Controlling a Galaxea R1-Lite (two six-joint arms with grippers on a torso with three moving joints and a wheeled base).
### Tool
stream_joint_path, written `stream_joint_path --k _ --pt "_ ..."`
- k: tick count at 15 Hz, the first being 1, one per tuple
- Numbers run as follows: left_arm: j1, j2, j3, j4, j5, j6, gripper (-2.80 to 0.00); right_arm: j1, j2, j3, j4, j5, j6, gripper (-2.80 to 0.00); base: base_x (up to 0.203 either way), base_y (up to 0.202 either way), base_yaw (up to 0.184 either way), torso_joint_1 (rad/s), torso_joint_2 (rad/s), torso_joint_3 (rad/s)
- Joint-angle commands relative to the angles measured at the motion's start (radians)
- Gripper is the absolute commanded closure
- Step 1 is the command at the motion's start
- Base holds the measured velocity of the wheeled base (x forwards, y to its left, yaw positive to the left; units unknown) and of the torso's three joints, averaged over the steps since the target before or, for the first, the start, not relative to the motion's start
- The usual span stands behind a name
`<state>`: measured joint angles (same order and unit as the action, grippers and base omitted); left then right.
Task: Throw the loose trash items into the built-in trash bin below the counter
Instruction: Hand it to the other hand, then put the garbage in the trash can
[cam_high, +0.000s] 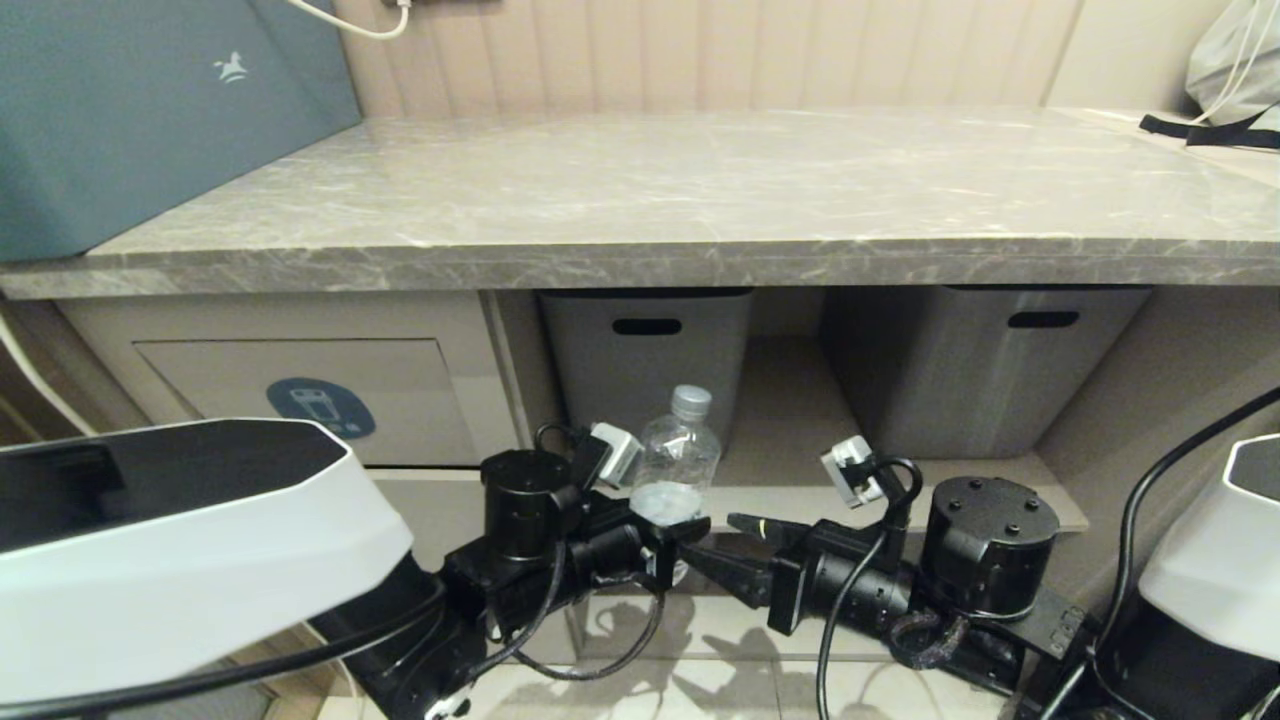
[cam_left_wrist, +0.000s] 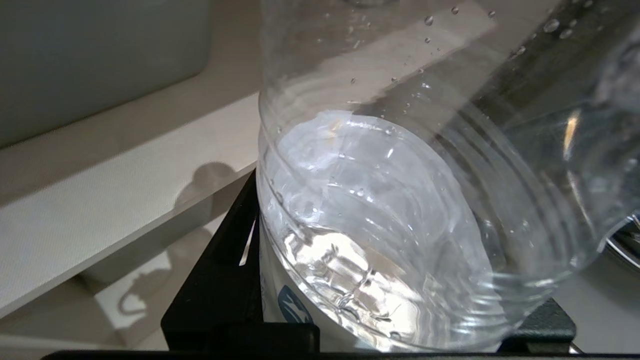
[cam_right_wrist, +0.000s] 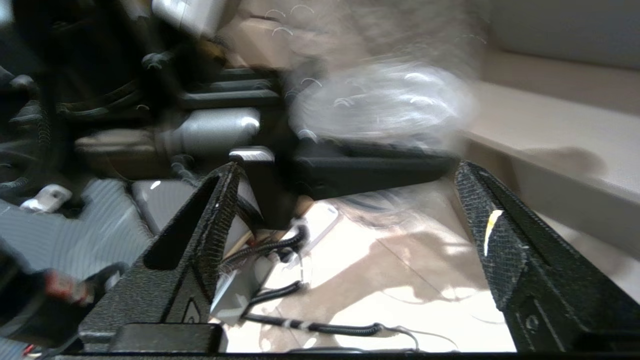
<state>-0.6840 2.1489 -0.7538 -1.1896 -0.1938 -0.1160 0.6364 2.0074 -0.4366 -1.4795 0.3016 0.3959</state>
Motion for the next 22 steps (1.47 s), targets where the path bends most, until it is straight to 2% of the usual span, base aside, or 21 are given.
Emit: stream_joint_path --k 1,5,8,11,13,16,17,18,20,22 --pt "0.004 -0.023 0.035 -0.001 -0.006 0.000 0.00 -0.002 -0.004 0.035 -0.037 -0.019 0.000 0.00 0.000 0.000 0.000 0.000 0.00 0.000" --pt "0.003 -0.098 0.194 -0.008 -0.012 -0.001 0.00 -0.062 -0.058 0.126 -0.050 -0.063 -0.002 0.00 0.000 0.000 0.000 0.000 0.00 0.000" --pt "0.003 -0.179 0.341 -0.009 -0.014 -0.001 0.00 -0.172 -0.119 0.208 -0.050 -0.068 -0.007 0.00 0.000 0.000 0.000 0.000 0.00 0.000" --pt "0.003 -0.322 0.496 -0.005 -0.012 -0.008 0.00 -0.260 -0.254 0.339 -0.050 -0.069 -0.095 0.00 0.000 0.000 0.000 0.000 0.00 0.000" --pt "0.004 -0.418 0.550 -0.002 0.018 -0.040 0.00 -0.312 -0.354 0.401 -0.050 -0.088 -0.173 0.00 0.000 0.000 0.000 0.000 0.00 0.000" --pt "0.021 -0.622 0.643 0.001 0.131 -0.119 0.00 -0.487 -0.586 0.427 -0.014 -0.240 -0.214 0.00 0.000 0.000 0.000 0.000 0.00 0.000" --pt "0.059 -0.694 0.684 0.002 0.157 -0.140 0.00 -0.584 -0.656 0.430 0.001 -0.267 -0.221 0.00 0.000 0.000 0.000 0.000 0.00 0.000" --pt "0.133 -0.756 0.717 0.005 0.172 -0.152 0.00 -0.653 -0.727 0.433 0.025 -0.282 -0.226 0.00 0.000 0.000 0.000 0.000 0.00 0.000" --pt "0.292 -0.838 0.743 0.026 0.186 -0.164 0.00 -0.707 -0.854 0.435 0.138 -0.300 -0.247 0.00 0.000 0.000 0.000 0.000 0.00 0.000" --pt "0.432 -0.898 0.753 0.041 0.192 -0.174 0.00 -0.738 -0.998 0.436 0.395 -0.305 -0.331 0.00 0.000 0.000 0.000 0.000 0.00 0.000"
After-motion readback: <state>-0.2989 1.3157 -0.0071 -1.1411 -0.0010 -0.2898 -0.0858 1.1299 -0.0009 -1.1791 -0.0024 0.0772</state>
